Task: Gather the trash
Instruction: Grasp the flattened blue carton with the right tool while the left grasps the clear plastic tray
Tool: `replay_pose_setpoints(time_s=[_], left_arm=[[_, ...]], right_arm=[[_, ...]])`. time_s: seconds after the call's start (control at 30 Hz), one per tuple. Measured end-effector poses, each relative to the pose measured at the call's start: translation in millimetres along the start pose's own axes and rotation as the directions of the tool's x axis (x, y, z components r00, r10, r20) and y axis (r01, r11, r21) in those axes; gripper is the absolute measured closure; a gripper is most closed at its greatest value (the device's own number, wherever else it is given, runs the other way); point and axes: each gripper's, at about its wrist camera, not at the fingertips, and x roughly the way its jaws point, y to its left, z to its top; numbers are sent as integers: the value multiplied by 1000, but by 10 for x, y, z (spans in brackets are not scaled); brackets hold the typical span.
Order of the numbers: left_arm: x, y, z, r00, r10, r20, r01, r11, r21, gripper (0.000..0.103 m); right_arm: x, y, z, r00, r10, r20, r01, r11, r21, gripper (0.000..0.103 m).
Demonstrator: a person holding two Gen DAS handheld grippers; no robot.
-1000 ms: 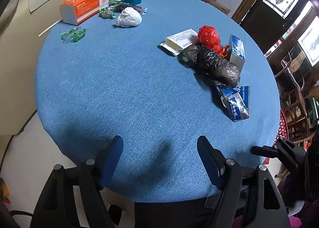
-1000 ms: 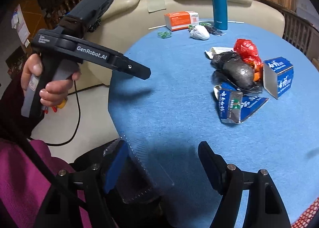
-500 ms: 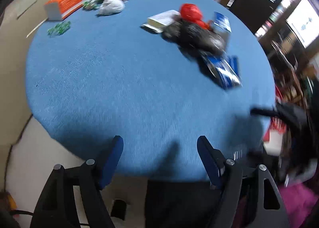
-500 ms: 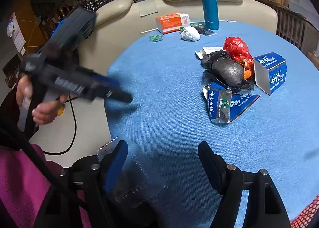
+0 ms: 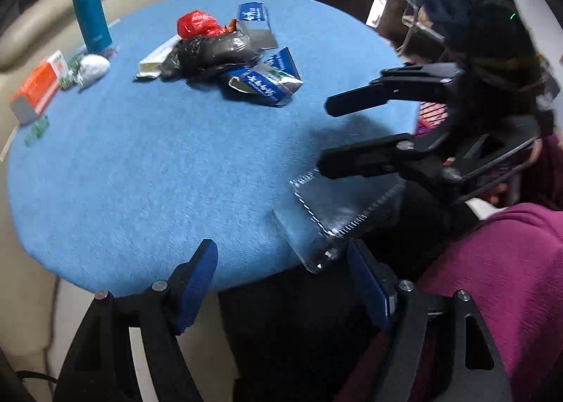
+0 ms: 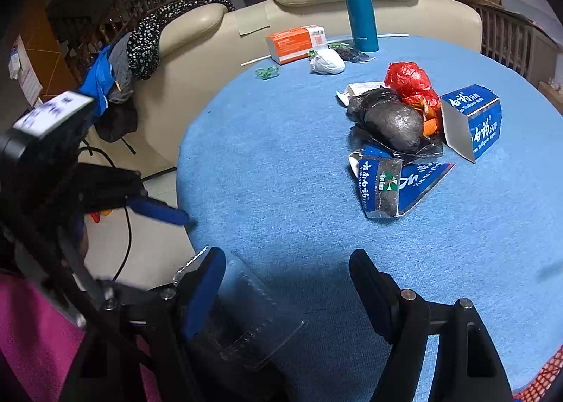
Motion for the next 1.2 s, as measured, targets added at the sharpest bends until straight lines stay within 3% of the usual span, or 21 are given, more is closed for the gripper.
replay_pose_setpoints(time_s=[0.17,0.33,0.4,0.5,0.63,0.7,0.77,0.83,1.03,1.2], left_arm=[[128,105,91,998,61,5,-61,997,-42,26],[146,231,265,994,98,47,-94,992,-82,26],[183,285,379,991,123,58,-116,988,-105,26],[288,389,546,989,143,44,-135,978,-157,26],[274,491,563,989,147,35,-137,970,-200,26],[226,524,479,989,149,23,-141,969,-201,26],[141,537,397,989,148,14,-142,969,-204,26],[25,501,374,992,127,17,-121,970,-210,26],[-174,249,583,999,3,50,7,979,-206,26],[71,2,770,999,-48,-25,42,978,-206,26]], right_arm=[[1,-104,26,1000,-2,6,2,999,48,26],[89,-665,199,995,-103,-16,103,961,257,26],[176,-983,250,998,-69,-15,69,918,391,26],[220,-1186,352,999,-21,37,1,878,479,26],[350,-1070,522,1000,-28,2,24,908,418,29],[412,-1023,587,999,-37,-16,40,919,392,58],[440,-1016,618,1000,-12,-14,16,922,386,67],[410,-992,641,999,-38,3,35,934,354,76],[119,-1029,443,991,-114,68,82,931,356,79],[-300,-1194,166,977,-164,139,87,894,440,79]])
